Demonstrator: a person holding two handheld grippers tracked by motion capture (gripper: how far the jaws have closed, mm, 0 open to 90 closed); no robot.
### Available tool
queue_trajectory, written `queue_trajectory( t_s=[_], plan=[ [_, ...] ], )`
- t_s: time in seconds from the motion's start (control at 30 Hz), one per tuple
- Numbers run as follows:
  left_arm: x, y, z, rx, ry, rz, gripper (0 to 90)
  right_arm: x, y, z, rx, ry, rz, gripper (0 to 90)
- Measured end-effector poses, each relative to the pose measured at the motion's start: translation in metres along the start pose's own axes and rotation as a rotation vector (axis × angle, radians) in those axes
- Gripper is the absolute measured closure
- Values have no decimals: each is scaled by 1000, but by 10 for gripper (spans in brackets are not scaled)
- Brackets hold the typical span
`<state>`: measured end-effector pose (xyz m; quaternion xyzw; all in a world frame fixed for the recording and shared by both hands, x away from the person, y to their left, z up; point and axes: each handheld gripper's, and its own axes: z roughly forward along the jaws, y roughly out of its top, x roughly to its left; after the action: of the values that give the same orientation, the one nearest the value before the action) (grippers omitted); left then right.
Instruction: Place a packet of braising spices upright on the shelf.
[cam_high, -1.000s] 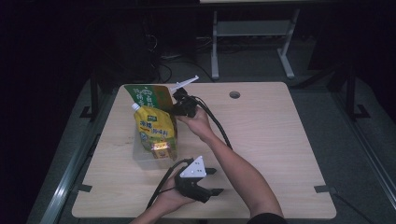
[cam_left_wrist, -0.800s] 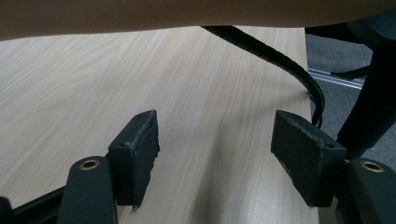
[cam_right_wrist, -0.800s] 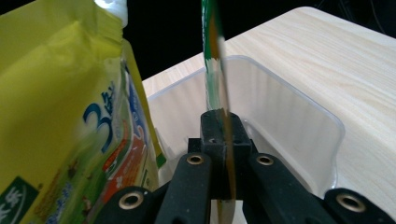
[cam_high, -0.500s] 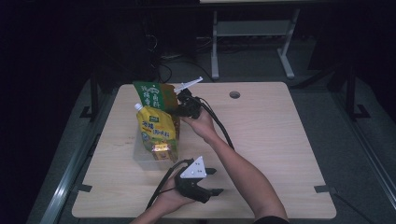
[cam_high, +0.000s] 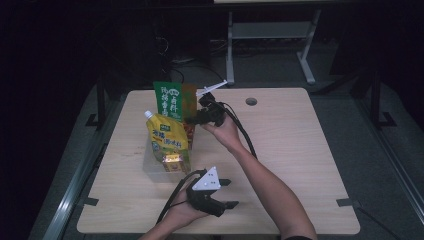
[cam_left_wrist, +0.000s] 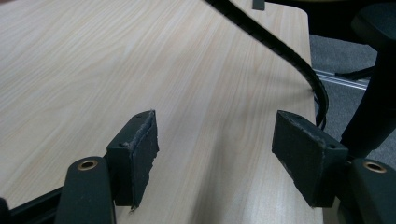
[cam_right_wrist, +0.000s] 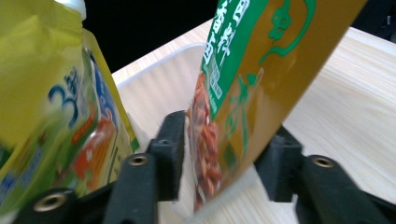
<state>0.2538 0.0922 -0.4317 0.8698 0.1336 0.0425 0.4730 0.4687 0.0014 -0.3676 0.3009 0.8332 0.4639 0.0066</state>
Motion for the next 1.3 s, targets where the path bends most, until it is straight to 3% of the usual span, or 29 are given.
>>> queue_trajectory(
  t_s=[0.13,0.43,0.77,0.9,1.3],
  plan=[
    [1,0,0,5,3,-5,294,-4,-8,-20,-12,16,13,491],
    [2,-1,-1,5,13,-14,287,-14,-29,-56,-8,-16,47,418],
    [4,-1,-2,7,17,-20,283,-23,-50,-97,-8,-35,80,408],
    [5,-1,-2,12,18,-14,283,-23,-58,-110,-17,-45,79,404],
    [4,-2,0,6,10,-22,283,-22,-88,-141,-11,-19,96,391]
  ],
)
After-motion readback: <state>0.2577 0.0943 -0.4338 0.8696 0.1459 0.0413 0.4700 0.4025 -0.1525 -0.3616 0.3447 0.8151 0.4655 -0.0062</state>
